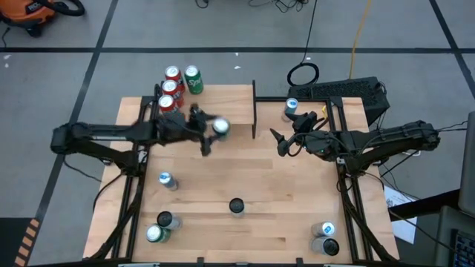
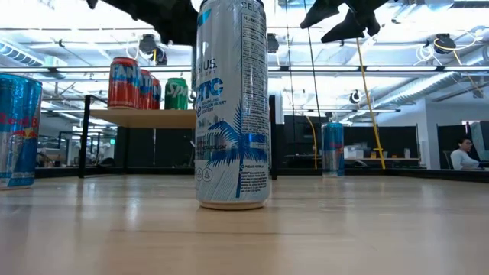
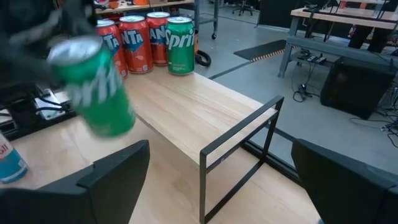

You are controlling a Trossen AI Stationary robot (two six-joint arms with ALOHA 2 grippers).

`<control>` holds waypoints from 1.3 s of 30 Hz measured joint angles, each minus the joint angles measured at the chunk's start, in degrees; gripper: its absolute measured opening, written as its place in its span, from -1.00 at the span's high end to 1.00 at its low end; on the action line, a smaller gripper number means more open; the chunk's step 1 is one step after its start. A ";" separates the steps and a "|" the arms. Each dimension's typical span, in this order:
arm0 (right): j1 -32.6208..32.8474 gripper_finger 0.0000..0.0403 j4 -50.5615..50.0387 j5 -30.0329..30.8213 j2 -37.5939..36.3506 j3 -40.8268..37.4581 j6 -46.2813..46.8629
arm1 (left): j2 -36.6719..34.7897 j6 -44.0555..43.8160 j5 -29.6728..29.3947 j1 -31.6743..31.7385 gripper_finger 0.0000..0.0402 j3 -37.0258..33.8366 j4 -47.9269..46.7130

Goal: Place canned beverage on shelf
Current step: Put the middle right green soda can on the shelf

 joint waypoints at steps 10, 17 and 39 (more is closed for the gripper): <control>0.00 -0.88 1.53 0.05 1.29 0.00 -0.49 | -2.42 3.33 0.80 15.51 -0.38 5.86 -10.81; 0.00 -0.88 2.12 0.00 1.29 0.00 -1.64 | -1.53 2.36 1.01 21.09 -0.39 4.41 -11.56; 0.00 -0.88 2.98 -0.03 2.10 0.00 -1.49 | 2.71 2.49 1.37 21.94 -0.51 4.50 -11.54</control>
